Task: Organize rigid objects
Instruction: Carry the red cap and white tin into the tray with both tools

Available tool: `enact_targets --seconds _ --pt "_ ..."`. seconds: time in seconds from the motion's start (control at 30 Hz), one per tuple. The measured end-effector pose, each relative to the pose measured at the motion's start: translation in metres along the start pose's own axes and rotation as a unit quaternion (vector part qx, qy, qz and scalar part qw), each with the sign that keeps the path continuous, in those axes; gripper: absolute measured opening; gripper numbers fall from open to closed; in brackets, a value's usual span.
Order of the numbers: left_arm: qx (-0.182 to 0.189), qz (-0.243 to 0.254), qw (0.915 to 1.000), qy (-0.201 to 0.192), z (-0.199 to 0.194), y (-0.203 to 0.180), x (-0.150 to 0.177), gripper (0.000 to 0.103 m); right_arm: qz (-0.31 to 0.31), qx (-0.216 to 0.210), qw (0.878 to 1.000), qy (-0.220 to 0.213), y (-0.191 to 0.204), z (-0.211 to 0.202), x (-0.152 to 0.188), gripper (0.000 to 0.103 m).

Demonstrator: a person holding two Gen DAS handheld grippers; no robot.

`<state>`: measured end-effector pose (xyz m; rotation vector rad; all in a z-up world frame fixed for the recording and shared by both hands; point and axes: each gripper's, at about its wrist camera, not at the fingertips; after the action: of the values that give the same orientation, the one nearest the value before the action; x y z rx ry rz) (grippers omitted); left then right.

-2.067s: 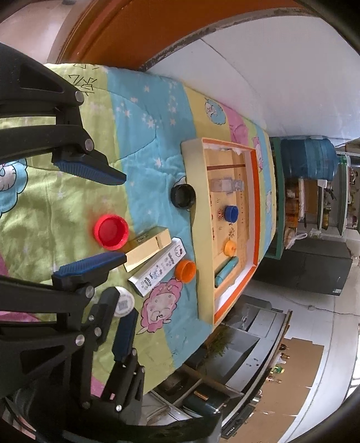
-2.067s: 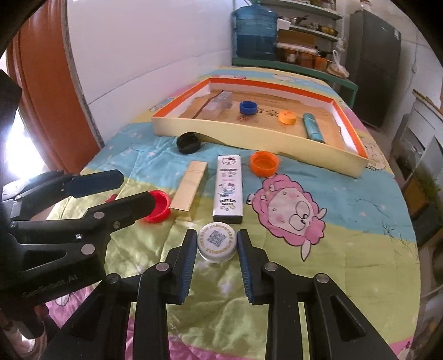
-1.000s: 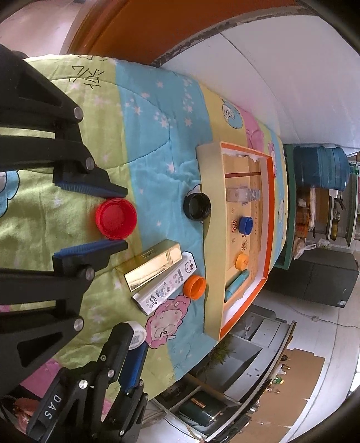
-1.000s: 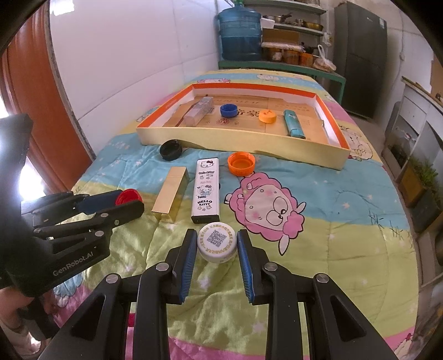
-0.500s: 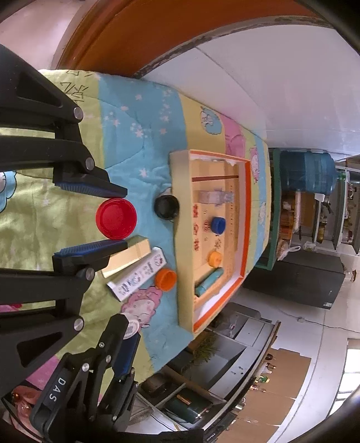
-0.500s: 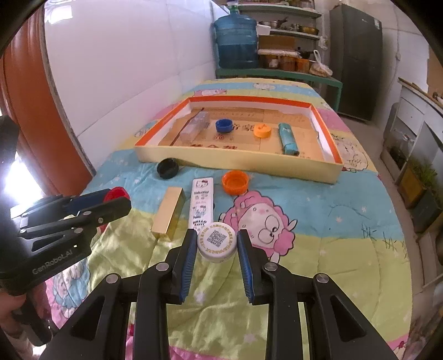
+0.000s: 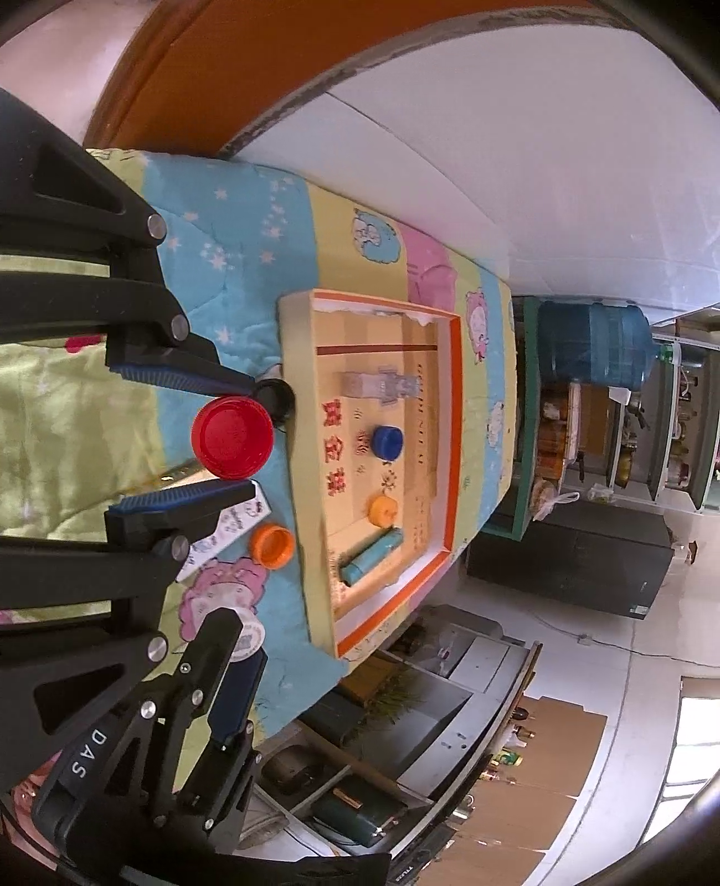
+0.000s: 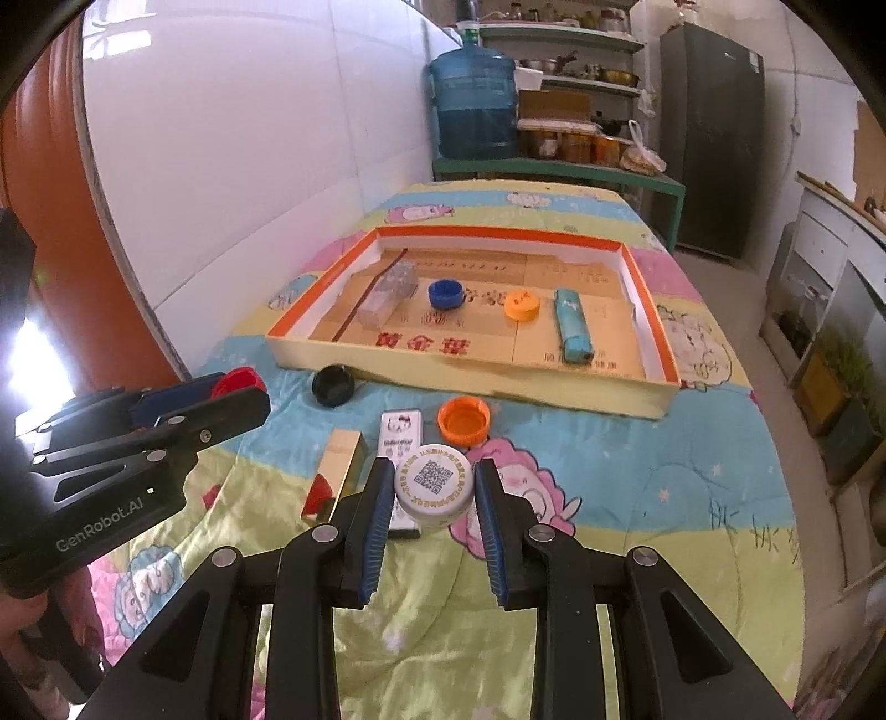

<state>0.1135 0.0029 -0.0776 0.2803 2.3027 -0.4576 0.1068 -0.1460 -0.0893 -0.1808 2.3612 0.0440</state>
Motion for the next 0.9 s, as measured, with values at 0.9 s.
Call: enact_targets --seconds 0.9 --pt "0.018 0.003 0.9997 -0.014 0.033 -0.007 -0.057 0.031 -0.005 0.004 1.000 -0.024 -0.025 0.018 -0.053 0.030"
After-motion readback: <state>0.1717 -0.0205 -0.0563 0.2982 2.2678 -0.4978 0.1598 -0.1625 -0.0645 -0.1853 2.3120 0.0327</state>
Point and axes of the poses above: each gripper's, at about its wrist camera, not at the fingertips, and z roughly the way its jaws point, y to its left, x to its underside, and after that the axes turned 9 degrees about x, right-handed
